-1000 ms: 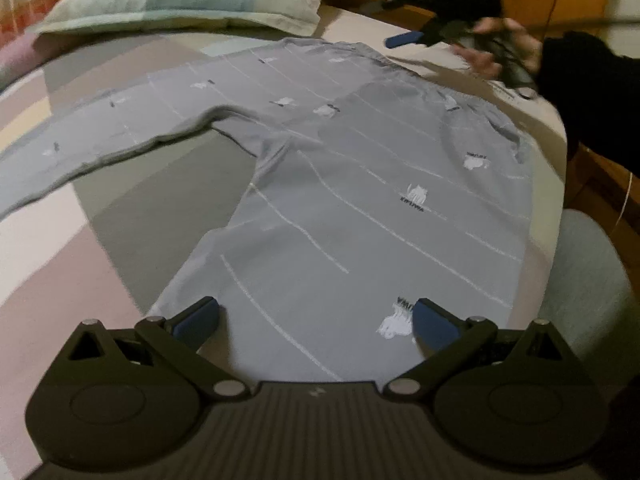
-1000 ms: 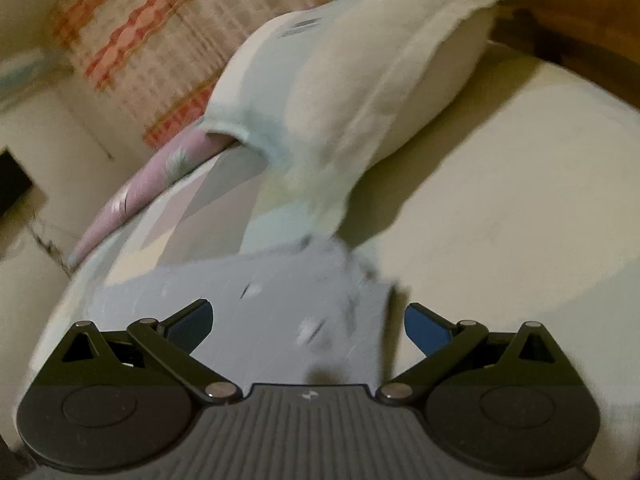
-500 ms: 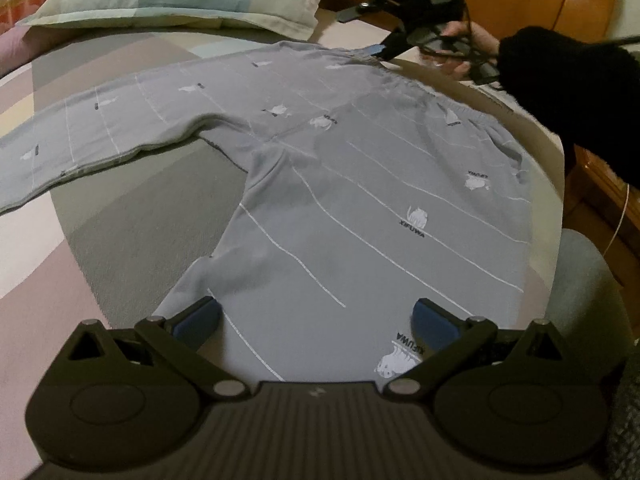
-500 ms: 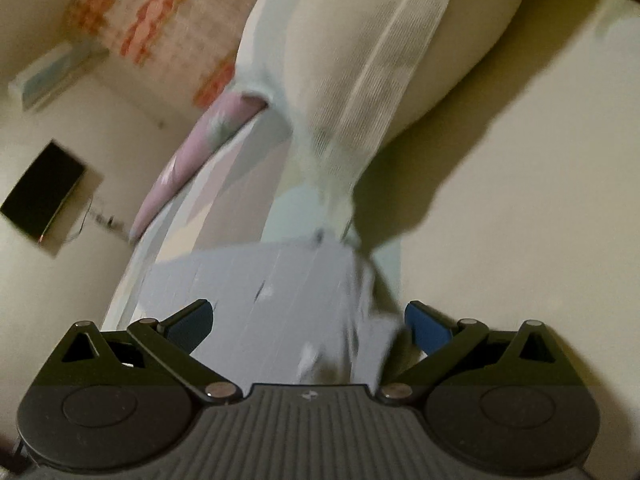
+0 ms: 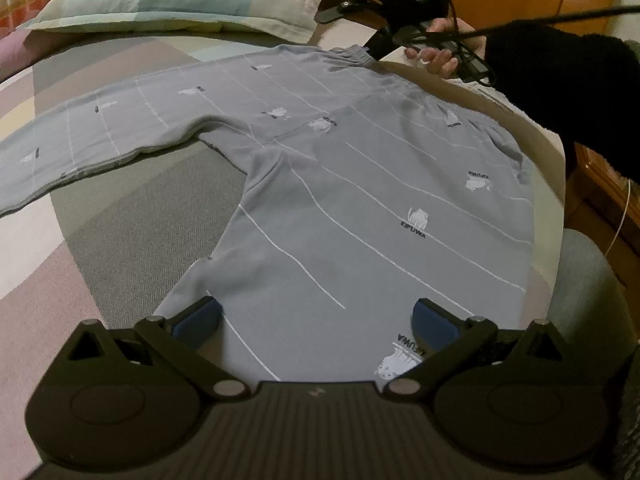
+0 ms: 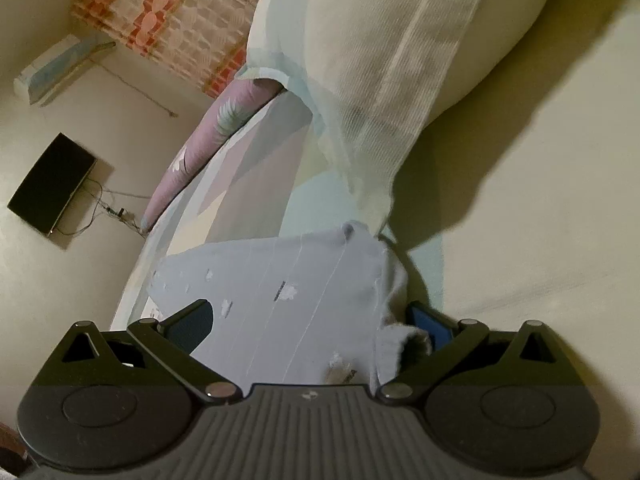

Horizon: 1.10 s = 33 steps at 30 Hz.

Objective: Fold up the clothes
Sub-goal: 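Move the right gripper to the trouser leg cuff, then close the right gripper on the trouser cuff and lift it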

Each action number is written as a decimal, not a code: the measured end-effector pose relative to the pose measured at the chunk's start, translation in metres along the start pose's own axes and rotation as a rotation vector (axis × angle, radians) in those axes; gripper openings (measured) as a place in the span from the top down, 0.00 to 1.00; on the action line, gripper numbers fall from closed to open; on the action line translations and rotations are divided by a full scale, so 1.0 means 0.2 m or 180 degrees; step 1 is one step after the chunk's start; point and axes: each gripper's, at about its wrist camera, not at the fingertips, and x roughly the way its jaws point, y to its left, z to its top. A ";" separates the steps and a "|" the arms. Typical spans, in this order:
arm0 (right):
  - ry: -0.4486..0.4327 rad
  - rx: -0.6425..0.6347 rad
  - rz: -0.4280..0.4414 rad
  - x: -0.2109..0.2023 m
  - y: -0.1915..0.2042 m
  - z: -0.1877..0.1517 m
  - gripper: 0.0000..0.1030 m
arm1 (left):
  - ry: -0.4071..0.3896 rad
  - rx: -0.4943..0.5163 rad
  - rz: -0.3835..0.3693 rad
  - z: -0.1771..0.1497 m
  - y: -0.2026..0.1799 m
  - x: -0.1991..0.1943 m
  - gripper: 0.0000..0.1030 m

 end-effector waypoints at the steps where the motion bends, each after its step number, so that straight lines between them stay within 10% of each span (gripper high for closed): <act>1: 0.0026 -0.0002 0.0021 0.00 0.00 -0.01 0.00 | -0.0005 0.0004 0.0000 0.00 0.00 0.00 0.01; 15: 0.0030 0.0028 0.0066 0.07 0.04 -0.02 0.00 | -0.0087 -0.0038 -0.0034 -0.01 0.01 0.01 0.01; 19: -0.0008 0.0024 0.0032 0.01 -0.02 -0.05 0.25 | -0.0110 -0.0002 -0.0033 -0.01 0.01 0.01 0.01; 31: -0.0175 -0.0236 -0.0366 0.12 0.02 -0.01 0.49 | -0.0048 0.0108 0.0042 0.00 -0.02 0.02 0.01; 33: -0.0128 -0.0399 -0.0607 0.13 0.07 -0.01 0.72 | -0.0034 0.0139 0.0058 -0.01 -0.02 0.02 0.01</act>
